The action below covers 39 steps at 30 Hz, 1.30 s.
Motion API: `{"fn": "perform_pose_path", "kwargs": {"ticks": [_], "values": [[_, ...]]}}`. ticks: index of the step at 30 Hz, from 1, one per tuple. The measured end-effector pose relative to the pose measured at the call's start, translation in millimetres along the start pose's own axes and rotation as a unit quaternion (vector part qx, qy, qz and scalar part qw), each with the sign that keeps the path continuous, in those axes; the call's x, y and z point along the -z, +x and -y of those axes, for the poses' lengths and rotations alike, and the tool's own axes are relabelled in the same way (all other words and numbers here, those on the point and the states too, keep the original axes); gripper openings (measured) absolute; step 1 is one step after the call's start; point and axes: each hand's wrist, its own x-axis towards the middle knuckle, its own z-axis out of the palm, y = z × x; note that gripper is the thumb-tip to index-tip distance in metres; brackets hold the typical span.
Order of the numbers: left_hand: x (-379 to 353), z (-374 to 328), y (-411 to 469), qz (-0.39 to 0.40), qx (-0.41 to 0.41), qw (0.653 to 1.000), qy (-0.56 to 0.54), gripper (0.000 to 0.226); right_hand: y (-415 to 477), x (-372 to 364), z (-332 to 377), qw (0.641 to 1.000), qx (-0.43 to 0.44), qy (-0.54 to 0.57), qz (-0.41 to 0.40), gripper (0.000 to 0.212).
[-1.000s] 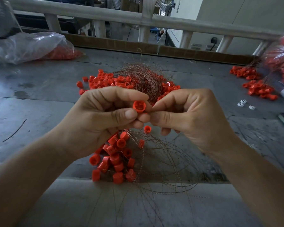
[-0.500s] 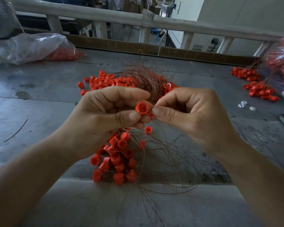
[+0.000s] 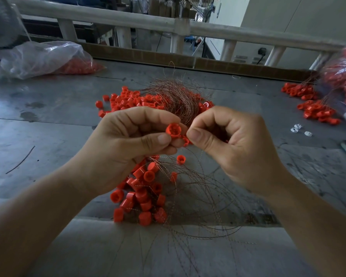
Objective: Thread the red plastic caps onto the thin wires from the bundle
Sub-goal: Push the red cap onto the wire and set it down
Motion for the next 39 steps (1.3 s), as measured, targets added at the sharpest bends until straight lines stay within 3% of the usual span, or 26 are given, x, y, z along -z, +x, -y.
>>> {"fn": "perform_pose_path", "kwargs": {"ticks": [8,14,19,32,39], "values": [[-3.3,-4.3,-1.1,-0.021,0.019,1.000,-0.010,0.025,-0.3,-0.5,-1.7,1.000,0.008,-0.016,0.011,0.012],[0.2,-1.8,-1.7,0.010,0.014,1.000,0.020,0.024,1.8,2.4,-0.2,1.000,0.016,-0.015,0.022,0.015],[5.5,-0.1,-1.0,0.025,0.019,0.997,0.076,0.042,0.3,2.1,0.7,0.999,0.009,-0.023,0.030,0.012],[14.1,9.4,1.3,0.046,0.019,0.996,0.077,0.035,0.3,3.1,2.7,0.999,-0.002,-0.024,0.036,0.009],[19.0,12.8,2.4,0.042,0.018,0.995,0.084,0.037,0.5,2.6,1.8,0.997,-0.045,0.037,0.044,0.006]]}}
